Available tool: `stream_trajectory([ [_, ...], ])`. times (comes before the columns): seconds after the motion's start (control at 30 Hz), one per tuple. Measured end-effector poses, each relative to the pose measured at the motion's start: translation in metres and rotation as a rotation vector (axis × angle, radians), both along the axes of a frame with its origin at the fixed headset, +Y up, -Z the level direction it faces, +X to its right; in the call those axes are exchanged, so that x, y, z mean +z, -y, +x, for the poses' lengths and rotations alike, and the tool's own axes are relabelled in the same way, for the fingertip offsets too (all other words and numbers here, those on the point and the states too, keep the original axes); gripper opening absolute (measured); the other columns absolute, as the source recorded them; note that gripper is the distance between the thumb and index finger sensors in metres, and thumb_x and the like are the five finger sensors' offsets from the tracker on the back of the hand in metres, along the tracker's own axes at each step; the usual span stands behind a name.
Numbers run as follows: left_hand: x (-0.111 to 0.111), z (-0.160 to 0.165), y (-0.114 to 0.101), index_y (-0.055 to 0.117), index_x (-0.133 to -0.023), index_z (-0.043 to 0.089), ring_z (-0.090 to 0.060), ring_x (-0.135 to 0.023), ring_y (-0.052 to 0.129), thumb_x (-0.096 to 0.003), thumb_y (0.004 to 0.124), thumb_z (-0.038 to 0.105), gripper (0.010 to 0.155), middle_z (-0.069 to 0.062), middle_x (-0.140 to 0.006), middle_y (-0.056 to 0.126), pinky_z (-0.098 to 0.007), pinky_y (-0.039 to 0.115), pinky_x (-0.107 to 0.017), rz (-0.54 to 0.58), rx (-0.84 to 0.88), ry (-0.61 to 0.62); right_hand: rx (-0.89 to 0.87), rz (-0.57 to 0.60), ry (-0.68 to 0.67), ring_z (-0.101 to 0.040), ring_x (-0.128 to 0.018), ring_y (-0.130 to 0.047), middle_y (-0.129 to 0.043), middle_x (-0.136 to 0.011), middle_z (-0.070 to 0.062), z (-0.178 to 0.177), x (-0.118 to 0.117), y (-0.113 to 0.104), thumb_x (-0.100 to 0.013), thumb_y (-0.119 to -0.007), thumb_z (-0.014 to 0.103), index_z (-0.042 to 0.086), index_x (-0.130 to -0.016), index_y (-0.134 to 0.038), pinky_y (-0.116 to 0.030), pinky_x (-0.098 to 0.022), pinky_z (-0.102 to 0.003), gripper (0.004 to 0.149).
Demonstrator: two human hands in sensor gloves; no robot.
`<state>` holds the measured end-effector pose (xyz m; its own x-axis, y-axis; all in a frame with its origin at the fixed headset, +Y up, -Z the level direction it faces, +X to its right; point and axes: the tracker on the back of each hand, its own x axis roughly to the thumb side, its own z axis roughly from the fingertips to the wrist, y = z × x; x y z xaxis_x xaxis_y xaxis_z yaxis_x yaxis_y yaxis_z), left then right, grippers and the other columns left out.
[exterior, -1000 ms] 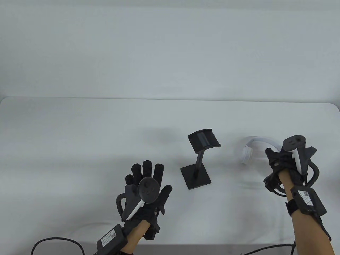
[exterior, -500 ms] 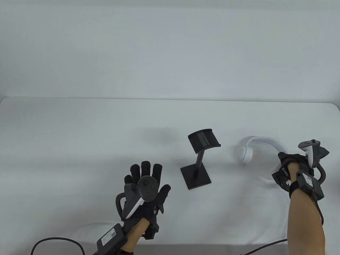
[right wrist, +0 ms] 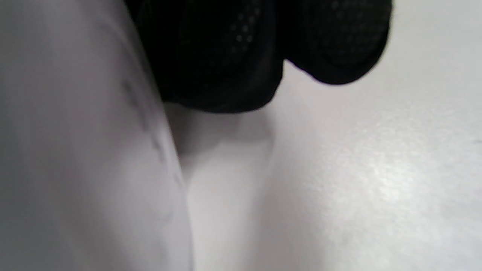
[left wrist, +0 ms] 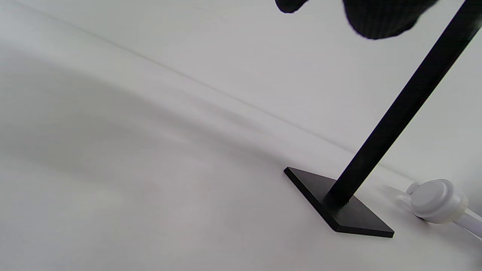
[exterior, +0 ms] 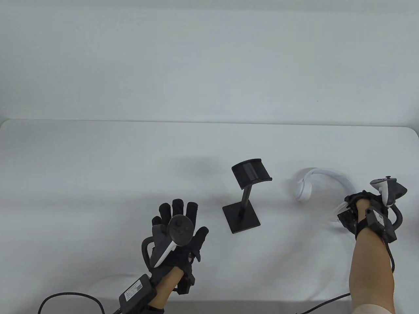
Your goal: Hang over-ear headphones on headphone stand
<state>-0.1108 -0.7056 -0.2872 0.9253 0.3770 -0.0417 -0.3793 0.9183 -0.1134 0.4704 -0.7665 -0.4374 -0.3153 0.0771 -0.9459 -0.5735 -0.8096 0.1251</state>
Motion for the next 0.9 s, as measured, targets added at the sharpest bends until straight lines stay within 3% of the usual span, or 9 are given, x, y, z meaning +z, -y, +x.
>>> stream_trajectory([
  [0.17, -0.001, 0.0, 0.001, 0.029, -0.11, 0.046, -0.034, -0.106, 0.004, -0.043, 0.06, 0.067, 0.076, 0.005, -0.118, 0.015, -0.06, 0.013, -0.072, -0.001, 0.004, 0.003, 0.016, 0.044, 0.023, -0.006, -0.029, -0.097, -0.094, -0.053, 0.004, 0.002, 0.005, -0.001, -0.036, -0.076, 0.058, 0.022, -0.07, -0.085, -0.086, -0.027, -0.031, 0.05],
  [0.33, 0.0, 0.0, -0.002, 0.029, -0.11, 0.046, -0.034, -0.106, 0.004, -0.043, 0.06, 0.067, 0.076, 0.005, -0.118, 0.015, -0.06, 0.013, -0.072, 0.014, 0.013, 0.009, 0.041, 0.124, 0.026, -0.007, -0.027, -0.097, -0.095, -0.051, 0.003, 0.007, 0.019, -0.019, -0.035, -0.077, 0.055, 0.022, -0.07, -0.084, -0.086, -0.025, -0.033, 0.049],
  [0.67, 0.003, 0.002, -0.005, 0.029, -0.11, 0.046, -0.034, -0.107, 0.005, -0.043, 0.06, 0.066, 0.076, 0.005, -0.118, 0.015, -0.06, 0.014, -0.072, 0.027, 0.03, 0.029, 0.014, 0.445, -0.101, -0.009, -0.026, -0.098, -0.094, -0.051, 0.002, -0.001, 0.072, -0.087, -0.035, -0.077, 0.054, 0.023, -0.071, -0.082, -0.085, -0.025, -0.034, 0.049],
  [0.9, 0.003, 0.0, -0.006, 0.029, -0.11, 0.046, -0.034, -0.107, 0.005, -0.043, 0.06, 0.066, 0.076, 0.004, -0.118, 0.016, -0.06, 0.015, -0.072, 0.033, 0.032, 0.02, -0.02, 0.711, -0.245, -0.009, -0.026, -0.098, -0.094, -0.051, 0.002, -0.038, 0.11, -0.134, -0.035, -0.076, 0.055, 0.023, -0.071, -0.082, -0.085, -0.024, -0.033, 0.049],
])
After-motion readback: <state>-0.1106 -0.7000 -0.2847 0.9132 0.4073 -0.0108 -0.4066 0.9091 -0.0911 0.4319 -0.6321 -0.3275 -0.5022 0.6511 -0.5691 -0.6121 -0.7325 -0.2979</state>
